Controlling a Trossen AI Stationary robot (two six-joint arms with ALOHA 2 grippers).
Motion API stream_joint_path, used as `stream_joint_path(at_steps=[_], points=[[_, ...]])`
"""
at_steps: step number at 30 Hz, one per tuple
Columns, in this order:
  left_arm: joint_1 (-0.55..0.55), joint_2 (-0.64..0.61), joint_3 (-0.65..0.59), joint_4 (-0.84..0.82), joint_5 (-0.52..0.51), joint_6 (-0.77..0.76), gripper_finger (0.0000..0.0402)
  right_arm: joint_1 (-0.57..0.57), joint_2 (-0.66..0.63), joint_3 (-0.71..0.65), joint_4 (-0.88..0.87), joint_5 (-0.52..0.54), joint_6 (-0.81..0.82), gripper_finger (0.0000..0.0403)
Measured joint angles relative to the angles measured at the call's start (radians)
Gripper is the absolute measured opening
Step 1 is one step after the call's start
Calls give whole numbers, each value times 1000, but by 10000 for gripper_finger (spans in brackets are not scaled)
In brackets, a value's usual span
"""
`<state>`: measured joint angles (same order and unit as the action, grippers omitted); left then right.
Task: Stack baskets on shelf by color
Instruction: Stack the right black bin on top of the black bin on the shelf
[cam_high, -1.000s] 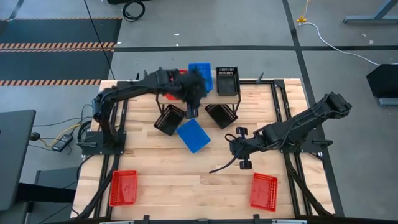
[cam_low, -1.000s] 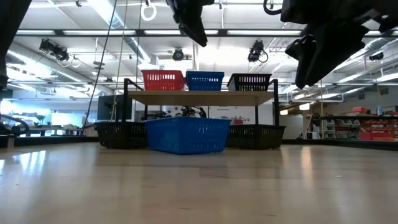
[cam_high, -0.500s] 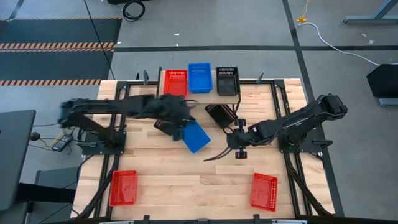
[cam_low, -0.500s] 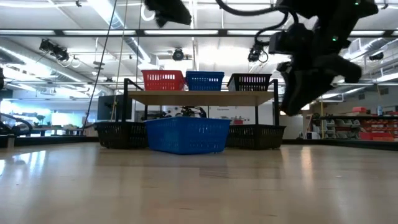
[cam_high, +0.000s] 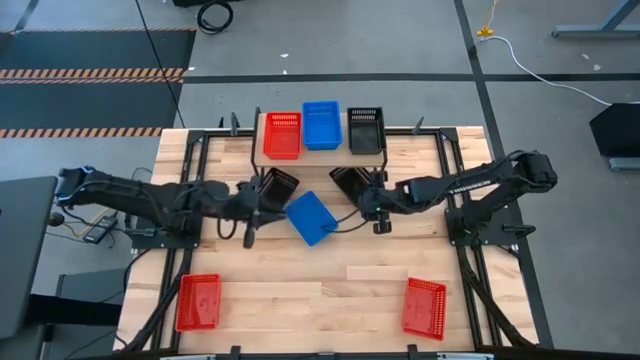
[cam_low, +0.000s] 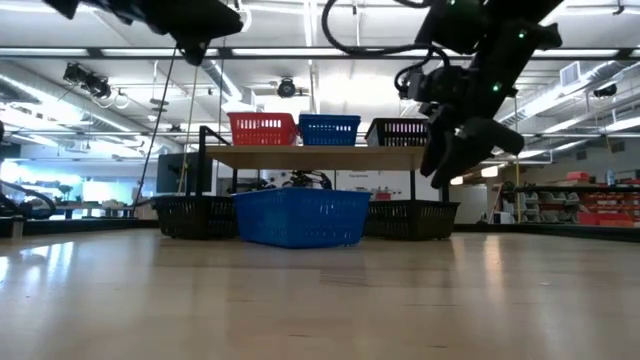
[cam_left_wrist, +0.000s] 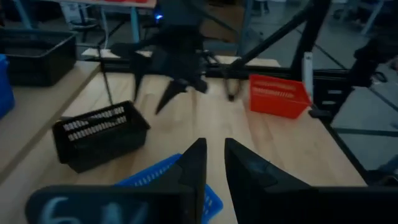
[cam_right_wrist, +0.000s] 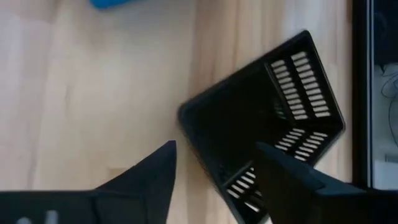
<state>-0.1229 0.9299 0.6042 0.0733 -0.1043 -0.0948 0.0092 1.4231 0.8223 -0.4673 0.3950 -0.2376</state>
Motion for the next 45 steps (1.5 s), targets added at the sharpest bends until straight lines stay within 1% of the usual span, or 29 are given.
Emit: stream_joint_path(at_steps=[3, 6, 10, 13, 18, 22, 25, 28, 32, 36, 37, 39, 42, 45], points=[[-39, -20, -24, 7, -5, 1, 60, -27, 0, 0, -4, -2, -7, 238], [-82, -26, -25, -5, -26, 11, 60, -41, 0, 0, -5, -16, -34, 245], [-144, -26, -25, -1, -58, 29, 60, -47, 41, 1, -13, -21, -62, 241], [-190, -26, -25, 9, -99, 36, 57, -46, 116, 1, -13, -27, -65, 237], [-249, -27, -25, 12, -167, 22, 55, -52, 229, 0, -3, -7, -66, 232], [-283, -27, -25, 13, -182, 1, 53, -55, 250, 5, -3, -27, -53, 221], [-304, -27, -25, 17, -205, 3, 53, -45, 229, 1, -4, -57, -45, 202], [-312, -27, -24, 26, -217, 20, 52, -20, 183, 4, -7, -108, -42, 170], [-313, -27, -24, 39, -241, 45, 52, -3, 138, 33, -13, -217, -41, 104], [-313, -27, -24, 39, -295, 63, 52, 22, 120, 90, -39, -332, -3, 23], [-313, -27, -24, 39, -305, 64, 52, 28, 120, 106, -55, -351, -2, 15], [-312, -27, -23, 39, -312, 66, 52, 44, 121, 135, -87, -362, -1, 16], [-313, -27, -23, 39, -314, 65, 52, 71, 121, 188, -112, -362, 0, 20], [-313, -27, -23, 38, -314, 65, 53, 99, 121, 275, -202, -344, 3, 9]])
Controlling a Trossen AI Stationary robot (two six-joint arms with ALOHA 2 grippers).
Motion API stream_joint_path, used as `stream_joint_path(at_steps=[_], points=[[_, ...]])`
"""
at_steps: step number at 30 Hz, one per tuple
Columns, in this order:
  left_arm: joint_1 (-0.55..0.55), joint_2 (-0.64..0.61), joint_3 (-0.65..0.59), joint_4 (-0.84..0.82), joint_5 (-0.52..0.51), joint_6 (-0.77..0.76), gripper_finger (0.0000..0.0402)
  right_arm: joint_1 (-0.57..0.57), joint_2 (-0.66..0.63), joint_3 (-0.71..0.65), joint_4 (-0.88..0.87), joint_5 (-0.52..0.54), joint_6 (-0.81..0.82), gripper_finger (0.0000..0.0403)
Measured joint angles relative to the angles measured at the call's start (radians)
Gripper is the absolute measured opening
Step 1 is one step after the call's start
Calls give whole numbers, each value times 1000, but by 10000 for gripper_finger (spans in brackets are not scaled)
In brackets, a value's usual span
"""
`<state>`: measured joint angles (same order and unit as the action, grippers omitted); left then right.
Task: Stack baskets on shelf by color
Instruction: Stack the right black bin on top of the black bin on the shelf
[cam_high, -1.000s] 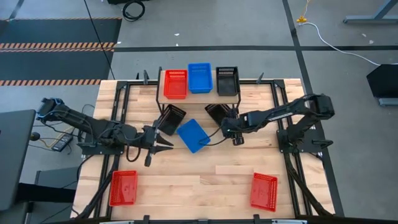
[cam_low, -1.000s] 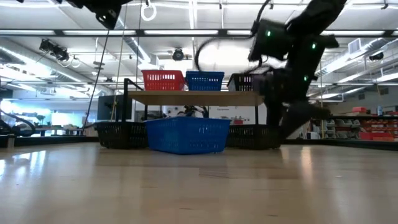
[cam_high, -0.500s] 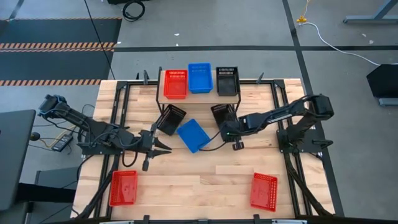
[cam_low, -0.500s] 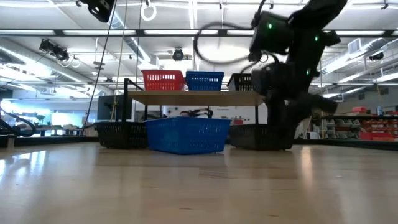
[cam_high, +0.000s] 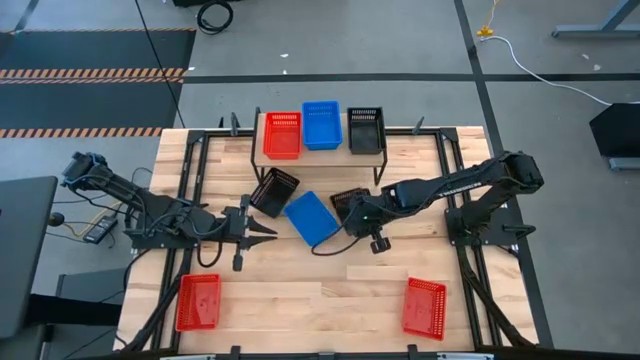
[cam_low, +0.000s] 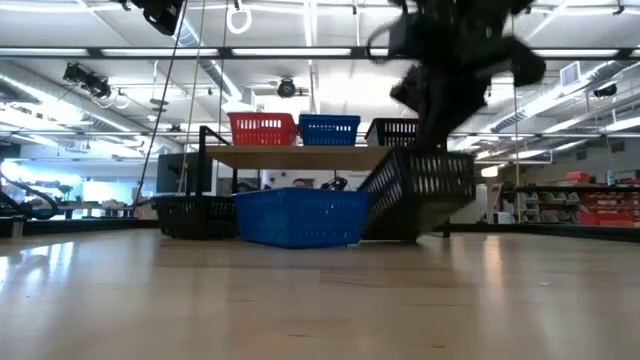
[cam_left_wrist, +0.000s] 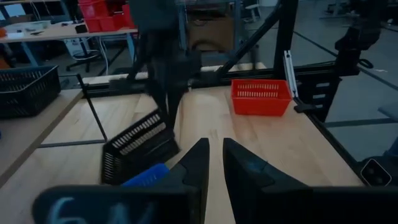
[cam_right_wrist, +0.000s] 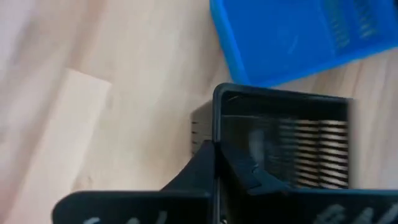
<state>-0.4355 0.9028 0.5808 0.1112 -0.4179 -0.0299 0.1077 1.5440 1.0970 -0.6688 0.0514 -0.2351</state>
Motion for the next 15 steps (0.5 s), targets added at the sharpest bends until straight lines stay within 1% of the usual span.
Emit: stream_joint_path(at_steps=[6, 8, 12, 15], points=[[0, 0, 0, 2, 0, 0, 53, 47, 0, 211, -186, 122, 8, 8], [0, 0, 0, 3, 0, 0, 53, 55, 0, 282, -239, 147, 8, 7], [-1, 0, 0, 2, 3, -1, 56, 53, 0, 419, -332, 199, 7, 6], [-1, 0, 0, -9, 3, 2, 57, 37, -1, 509, -392, 262, 4, 5]])
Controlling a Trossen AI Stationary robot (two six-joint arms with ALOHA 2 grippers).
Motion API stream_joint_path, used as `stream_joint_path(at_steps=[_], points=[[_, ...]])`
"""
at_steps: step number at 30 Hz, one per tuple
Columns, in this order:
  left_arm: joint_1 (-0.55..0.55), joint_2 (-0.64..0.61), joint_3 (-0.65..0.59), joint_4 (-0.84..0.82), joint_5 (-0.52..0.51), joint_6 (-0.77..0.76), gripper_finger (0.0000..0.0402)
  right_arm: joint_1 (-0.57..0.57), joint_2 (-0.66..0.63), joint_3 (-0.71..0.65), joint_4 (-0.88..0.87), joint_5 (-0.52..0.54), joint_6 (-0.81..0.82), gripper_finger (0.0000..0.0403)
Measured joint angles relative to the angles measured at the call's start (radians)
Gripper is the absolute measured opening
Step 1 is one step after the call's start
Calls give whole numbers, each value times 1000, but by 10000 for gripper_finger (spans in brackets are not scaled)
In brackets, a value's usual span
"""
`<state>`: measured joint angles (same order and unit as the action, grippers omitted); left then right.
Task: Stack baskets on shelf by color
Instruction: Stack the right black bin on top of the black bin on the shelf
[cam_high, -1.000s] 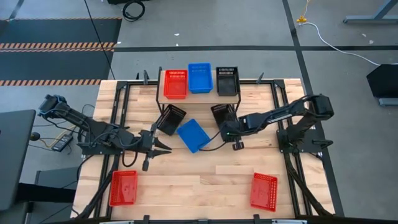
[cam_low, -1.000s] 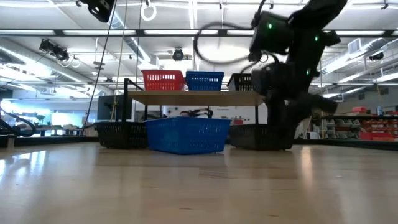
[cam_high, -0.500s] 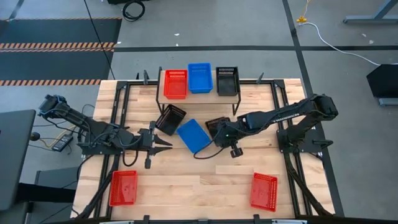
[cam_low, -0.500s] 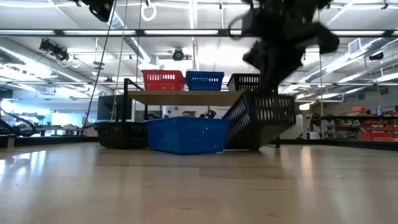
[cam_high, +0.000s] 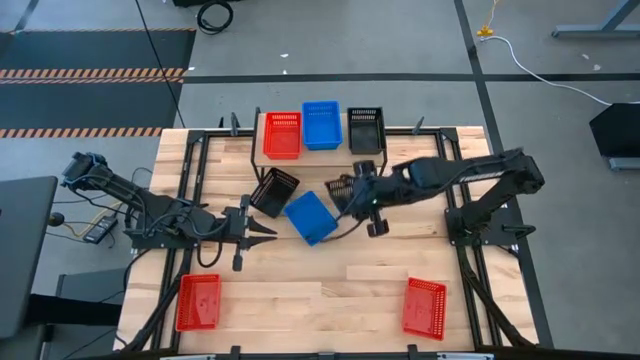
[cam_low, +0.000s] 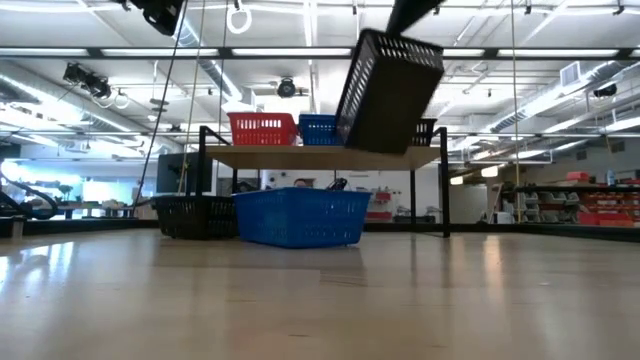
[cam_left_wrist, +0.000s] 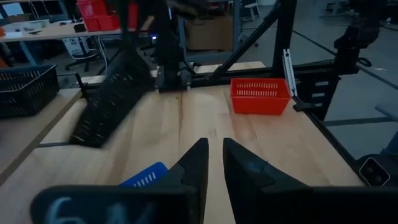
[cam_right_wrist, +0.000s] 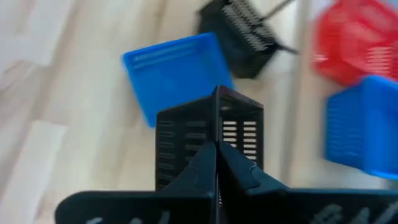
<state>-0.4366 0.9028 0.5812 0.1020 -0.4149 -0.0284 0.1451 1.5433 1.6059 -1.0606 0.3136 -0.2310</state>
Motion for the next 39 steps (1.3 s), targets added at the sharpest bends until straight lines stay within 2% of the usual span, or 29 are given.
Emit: stream_joint_path(at_steps=[5, 12, 24, 31, 39], points=[[0, 0, 0, -10, 0, 14, 52, -47, -1, 119, -62, 59, -7, 5], [0, 0, 0, -10, 0, 14, 56, -148, -1, 231, -123, 63, -18, 5], [2, 0, 0, -24, 0, 34, 54, -270, 0, 369, -128, 62, -136, 5], [2, 0, 0, -19, 0, 50, 58, -392, 4, 344, -171, 87, -158, 5], [2, 0, 0, -10, -2, 61, 52, -473, 7, 242, -116, 35, -199, 5]])
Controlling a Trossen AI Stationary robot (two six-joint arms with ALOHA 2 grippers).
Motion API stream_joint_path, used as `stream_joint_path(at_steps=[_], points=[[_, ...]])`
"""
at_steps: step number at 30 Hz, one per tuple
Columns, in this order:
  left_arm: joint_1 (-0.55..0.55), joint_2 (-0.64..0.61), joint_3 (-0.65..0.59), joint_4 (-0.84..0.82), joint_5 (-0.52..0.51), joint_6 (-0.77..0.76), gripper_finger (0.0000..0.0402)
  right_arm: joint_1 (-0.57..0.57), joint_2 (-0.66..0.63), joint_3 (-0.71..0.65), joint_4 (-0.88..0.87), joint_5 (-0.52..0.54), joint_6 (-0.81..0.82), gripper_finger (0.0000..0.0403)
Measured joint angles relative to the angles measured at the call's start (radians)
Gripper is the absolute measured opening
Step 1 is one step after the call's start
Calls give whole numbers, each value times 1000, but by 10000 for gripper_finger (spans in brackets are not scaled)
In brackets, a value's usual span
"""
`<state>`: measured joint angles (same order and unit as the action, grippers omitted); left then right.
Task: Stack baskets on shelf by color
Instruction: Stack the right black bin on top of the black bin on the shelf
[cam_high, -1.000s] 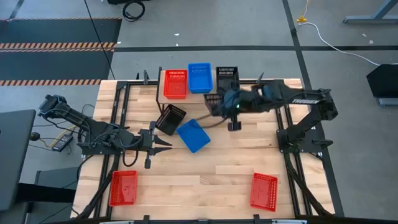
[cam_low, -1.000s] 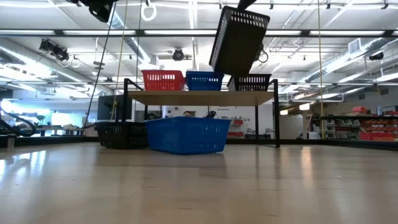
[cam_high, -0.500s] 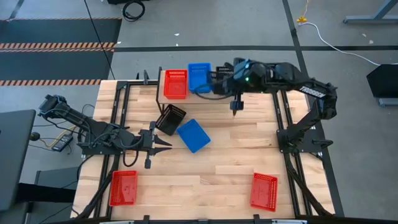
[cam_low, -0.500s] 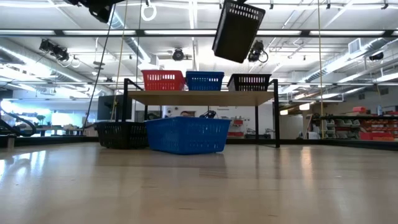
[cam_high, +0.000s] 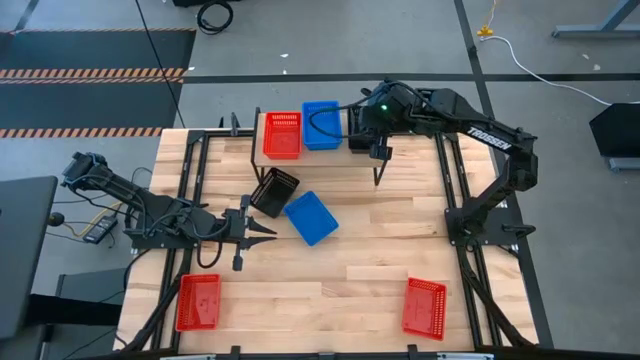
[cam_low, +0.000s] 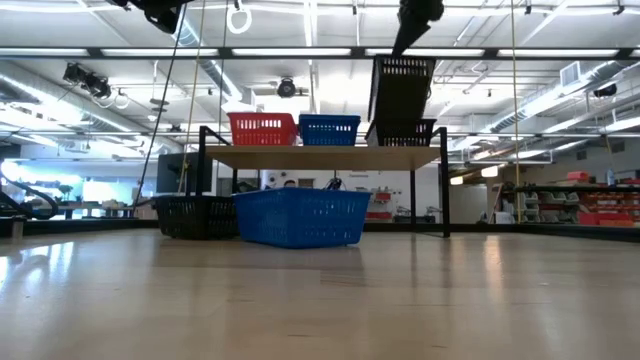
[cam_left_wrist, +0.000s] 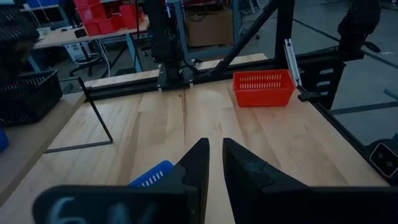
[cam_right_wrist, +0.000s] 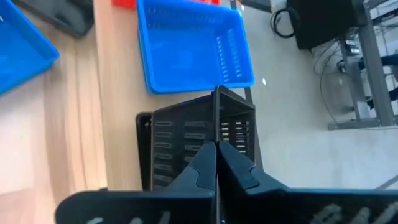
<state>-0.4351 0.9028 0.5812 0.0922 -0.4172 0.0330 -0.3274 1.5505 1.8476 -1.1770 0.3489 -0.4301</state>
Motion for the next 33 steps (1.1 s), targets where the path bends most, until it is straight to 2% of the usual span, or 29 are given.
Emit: stream_joint_path(at_steps=[11, 24, 33], points=[[0, 0, 0, 1, -1, 0, 49, -21, 3, -22, 98, 45, -86, 5], [0, 0, 0, -8, -1, 0, 49, -35, 3, -186, 175, 31, -103, 6], [0, 0, 0, -9, -1, 1, 50, -33, 3, -262, 234, 35, -98, 60]])
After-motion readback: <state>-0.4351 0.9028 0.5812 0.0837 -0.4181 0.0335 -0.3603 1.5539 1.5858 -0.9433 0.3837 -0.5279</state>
